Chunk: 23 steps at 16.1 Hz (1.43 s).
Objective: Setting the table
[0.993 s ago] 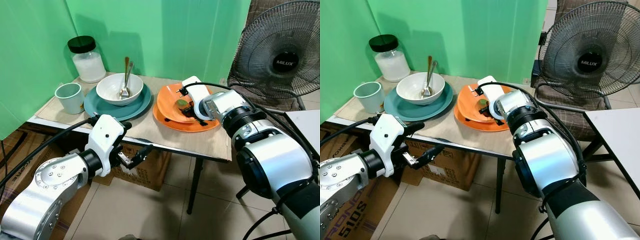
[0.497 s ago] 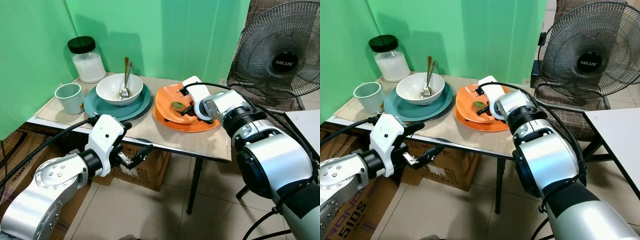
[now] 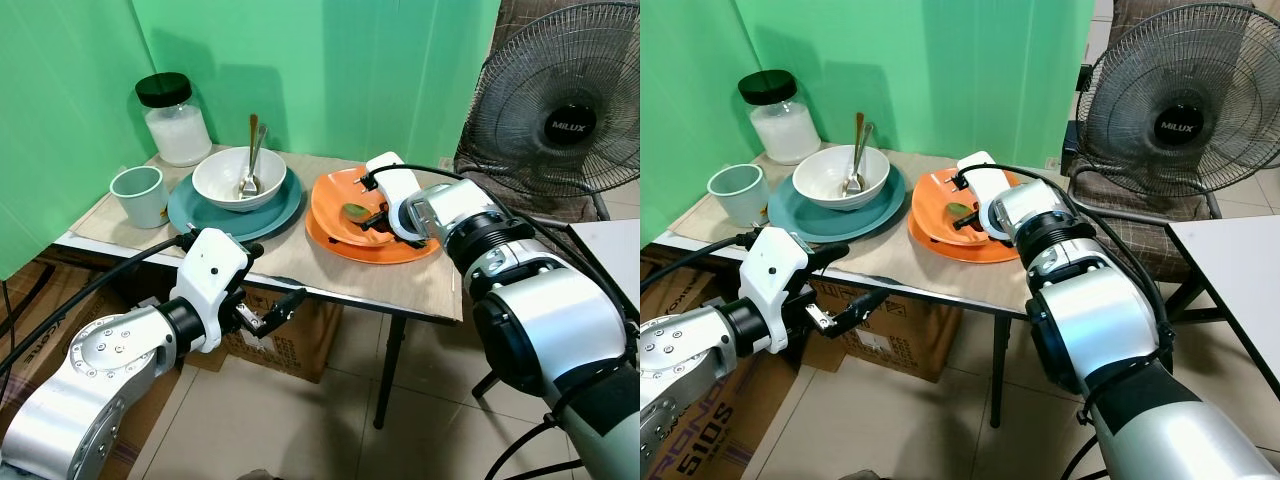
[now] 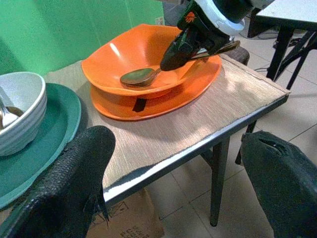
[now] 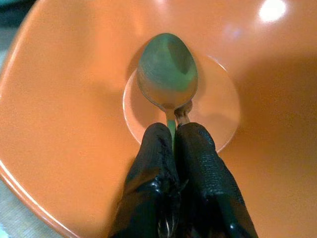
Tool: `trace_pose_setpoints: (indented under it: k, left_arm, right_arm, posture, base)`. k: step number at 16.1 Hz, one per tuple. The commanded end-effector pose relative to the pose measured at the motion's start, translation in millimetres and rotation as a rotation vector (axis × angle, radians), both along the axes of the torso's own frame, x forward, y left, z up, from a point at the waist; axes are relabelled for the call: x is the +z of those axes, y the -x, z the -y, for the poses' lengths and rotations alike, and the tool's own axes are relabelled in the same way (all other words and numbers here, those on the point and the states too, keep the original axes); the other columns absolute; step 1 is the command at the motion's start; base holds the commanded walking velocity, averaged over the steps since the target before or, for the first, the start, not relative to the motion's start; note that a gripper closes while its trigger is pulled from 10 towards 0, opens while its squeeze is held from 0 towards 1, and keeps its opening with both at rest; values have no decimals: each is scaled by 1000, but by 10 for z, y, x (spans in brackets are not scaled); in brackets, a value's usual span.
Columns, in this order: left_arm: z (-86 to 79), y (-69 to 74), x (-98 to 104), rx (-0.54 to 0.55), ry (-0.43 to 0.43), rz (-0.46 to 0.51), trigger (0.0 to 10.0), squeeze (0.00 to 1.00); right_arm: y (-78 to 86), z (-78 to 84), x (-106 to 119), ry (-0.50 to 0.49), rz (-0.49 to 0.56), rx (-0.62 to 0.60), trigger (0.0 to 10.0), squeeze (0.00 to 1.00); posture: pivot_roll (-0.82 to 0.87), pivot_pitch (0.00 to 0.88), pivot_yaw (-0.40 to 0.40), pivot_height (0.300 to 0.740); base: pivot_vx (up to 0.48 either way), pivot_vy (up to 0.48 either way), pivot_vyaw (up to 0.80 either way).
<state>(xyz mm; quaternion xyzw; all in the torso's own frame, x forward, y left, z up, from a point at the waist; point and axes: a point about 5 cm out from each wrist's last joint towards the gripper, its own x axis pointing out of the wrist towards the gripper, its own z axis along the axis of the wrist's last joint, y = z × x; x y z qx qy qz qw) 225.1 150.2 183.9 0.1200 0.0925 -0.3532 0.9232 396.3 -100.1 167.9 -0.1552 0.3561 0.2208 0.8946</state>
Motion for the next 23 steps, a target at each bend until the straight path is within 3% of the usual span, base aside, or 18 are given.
trace_pose_setpoints:
  k: [1,9,14,17,18,19,20,22,23]
  left_arm:
    - [-18,-15,24,2,-10,6,10000,0]
    - [-15,-27,40,0,-9,13,10000,0]
    - [-2,-75,92,110,43,66,10000,0]
    - [77,-122,88,179,64,97,10000,0]
    - [122,-150,96,208,73,117,10000,0]
    - [151,-160,99,219,72,129,10000,0]
    - [233,-171,110,241,75,159,10000,0]
    - [261,-172,128,258,85,181,10000,0]
    - [243,-183,140,309,95,200,10000,0]
  right_arm:
    - [-46,-5,154,-54,28,-14,0,0]
    - [-136,19,513,-174,113,-25,0,0]
    - [-172,110,832,-520,342,-25,0,0]
    - [29,195,820,-655,441,-40,0,0]
    - [182,214,861,-737,522,-34,2431,0]
    - [278,213,905,-786,570,-21,7647,0]
    - [587,227,1003,-831,703,5,10000,0]
    - [772,242,1003,-826,741,-27,10000,0]
    - [967,249,912,-726,759,-54,10000,0]
  posture:
    - [-63,13,73,740]
    - [-63,13,79,740]
    - [-58,13,63,740]
    - [-62,17,74,740]
    - [-62,19,79,740]
    - [-63,20,81,740]
    - [-67,21,82,740]
    - [-72,22,79,740]
    - [-79,24,72,740]
  base:
    - [0,0,0]
    - [0,0,0]
    - [0,0,0]
    - [0,0,0]
    - [0,0,0]
    - [0,0,0]
    - [0,0,0]
    - [0,0,0]
    - [0,0,0]
